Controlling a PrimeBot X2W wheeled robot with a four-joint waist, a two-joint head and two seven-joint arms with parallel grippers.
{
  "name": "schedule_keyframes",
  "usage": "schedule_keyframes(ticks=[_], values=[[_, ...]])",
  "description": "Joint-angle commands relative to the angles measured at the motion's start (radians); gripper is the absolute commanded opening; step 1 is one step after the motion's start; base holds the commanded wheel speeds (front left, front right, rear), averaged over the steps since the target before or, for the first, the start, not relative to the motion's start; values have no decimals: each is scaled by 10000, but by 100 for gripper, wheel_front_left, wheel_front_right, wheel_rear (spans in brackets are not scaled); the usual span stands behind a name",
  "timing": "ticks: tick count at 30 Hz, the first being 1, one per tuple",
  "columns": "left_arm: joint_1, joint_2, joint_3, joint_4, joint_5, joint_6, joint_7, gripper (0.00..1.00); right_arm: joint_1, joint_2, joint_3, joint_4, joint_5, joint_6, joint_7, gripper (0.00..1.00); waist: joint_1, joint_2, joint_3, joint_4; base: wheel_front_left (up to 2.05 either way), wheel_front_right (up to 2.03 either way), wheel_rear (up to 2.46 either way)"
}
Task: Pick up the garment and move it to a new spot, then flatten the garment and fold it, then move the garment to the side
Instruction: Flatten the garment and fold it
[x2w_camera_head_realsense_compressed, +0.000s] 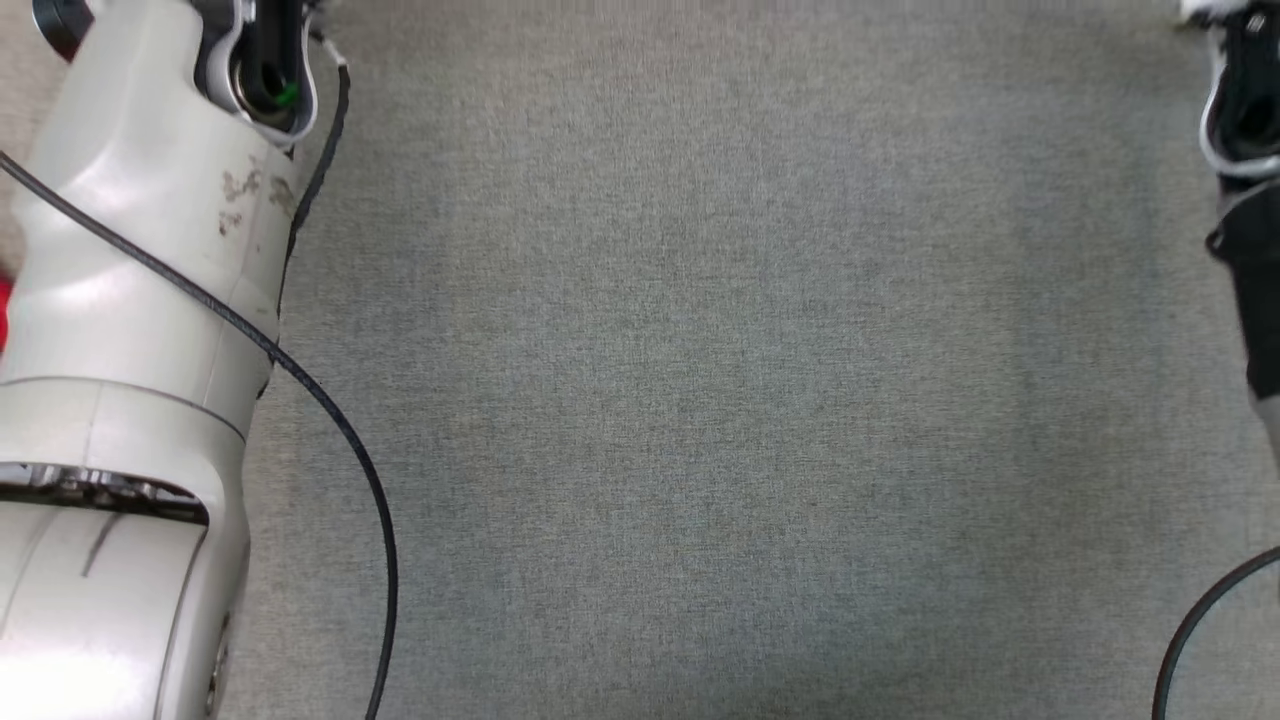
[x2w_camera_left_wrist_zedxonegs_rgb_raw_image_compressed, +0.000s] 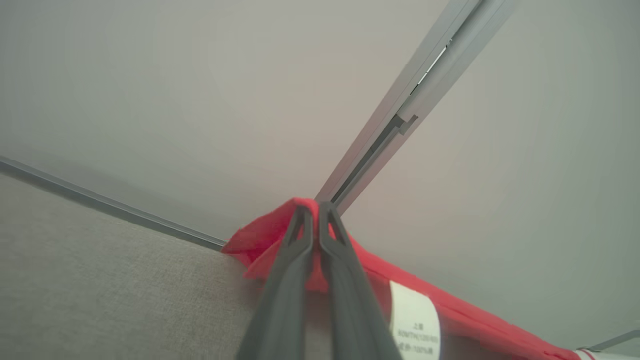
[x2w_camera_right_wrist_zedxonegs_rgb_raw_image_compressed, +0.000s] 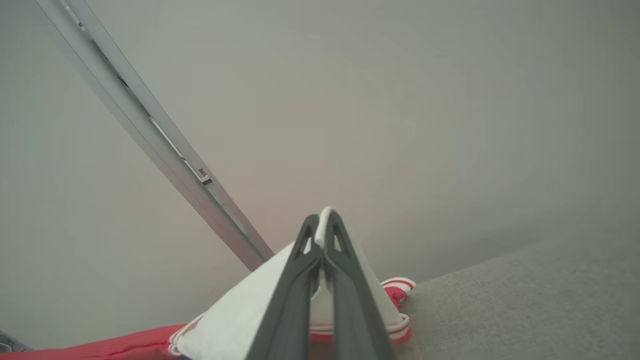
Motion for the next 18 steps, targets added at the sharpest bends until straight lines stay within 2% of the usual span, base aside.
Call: schedule_keyframes(ticks=[1,5,9,18], values=[[200,49,19,78,-95,-13,-32,0,311,-154,197,75,65,9,-15,0,-1,0,-413,44,0,0,0],[846,48,-436,512,-18,-145,-19,0,1028,-188,592,639,628,7,-2,0,-1,0,-1018,33,0,0,0],[1518,56,-856,785,80,-227,64,0,1641,-218,1093,1095,1412,7,563,0,-1,0,-1640,6,0,0,0],[3069,140,-1827,1035,630,-405,697,0,3181,-608,2099,1352,2466,7,1366,0,-1,0,-2629,-71,0,0,0]])
